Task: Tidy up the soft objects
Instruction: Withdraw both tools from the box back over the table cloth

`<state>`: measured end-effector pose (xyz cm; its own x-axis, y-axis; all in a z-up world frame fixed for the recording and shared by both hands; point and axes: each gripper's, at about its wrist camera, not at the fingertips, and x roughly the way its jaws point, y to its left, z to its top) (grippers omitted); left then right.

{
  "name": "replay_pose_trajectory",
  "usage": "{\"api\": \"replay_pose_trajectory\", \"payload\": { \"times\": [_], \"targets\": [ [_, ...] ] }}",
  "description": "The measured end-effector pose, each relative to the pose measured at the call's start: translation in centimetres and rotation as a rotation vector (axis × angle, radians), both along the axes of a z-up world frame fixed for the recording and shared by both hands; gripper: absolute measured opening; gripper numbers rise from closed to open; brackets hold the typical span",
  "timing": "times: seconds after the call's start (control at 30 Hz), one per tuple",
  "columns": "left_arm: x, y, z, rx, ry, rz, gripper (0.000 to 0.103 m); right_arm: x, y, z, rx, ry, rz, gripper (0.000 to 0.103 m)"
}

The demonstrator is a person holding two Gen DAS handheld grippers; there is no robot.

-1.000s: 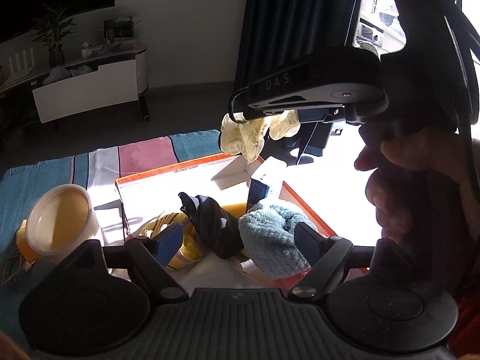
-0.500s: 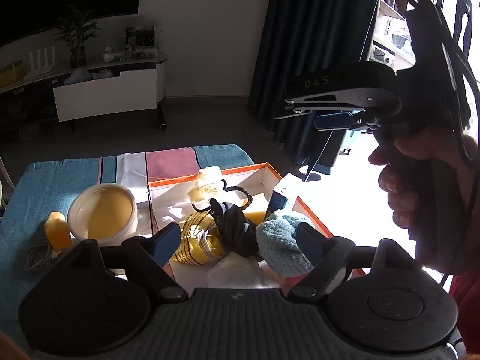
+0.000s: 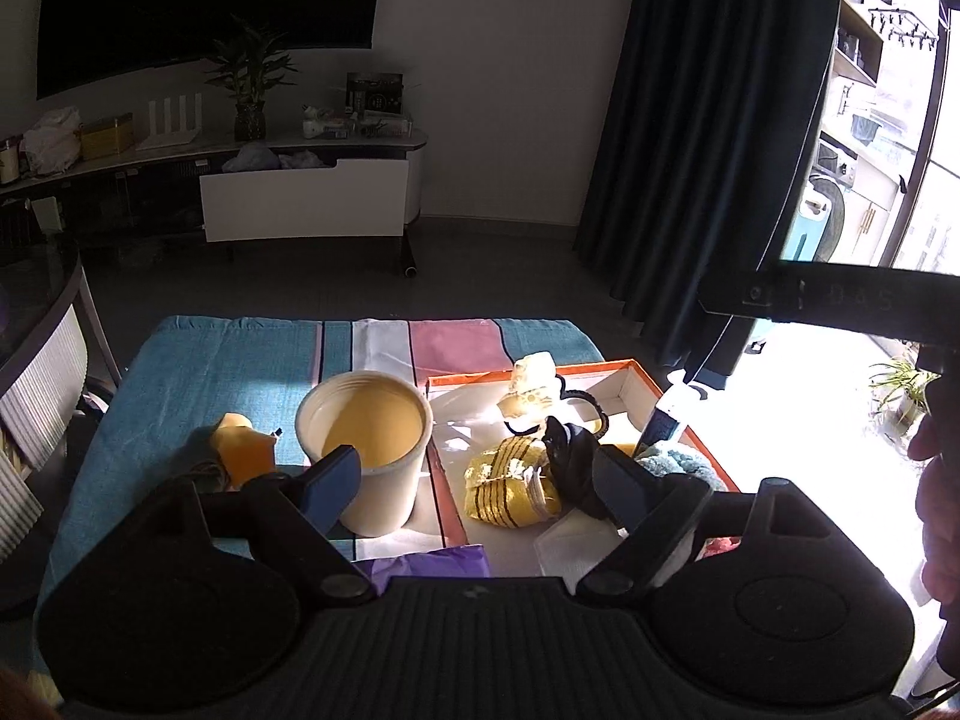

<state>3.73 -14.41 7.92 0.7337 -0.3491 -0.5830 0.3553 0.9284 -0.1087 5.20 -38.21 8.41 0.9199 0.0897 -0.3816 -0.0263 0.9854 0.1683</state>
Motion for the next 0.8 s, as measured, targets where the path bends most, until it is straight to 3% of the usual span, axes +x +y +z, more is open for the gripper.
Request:
{"api": "replay_pose_trajectory", "payload": {
  "times": [0.37, 0.8],
  "targets": [
    [-0.1, 6.2, 0.5, 0.029, 0.004, 0.149, 0.087, -0.5, 6.6, -1.3, -0.01, 0.046, 0.103, 0.077],
    [0.2, 11.9, -0.4, 0.016, 0.032, 0.257, 0.087, 0.1, 13.0, -2.7, -0.035, 0.096, 0.209, 0.077]
  ]
}}
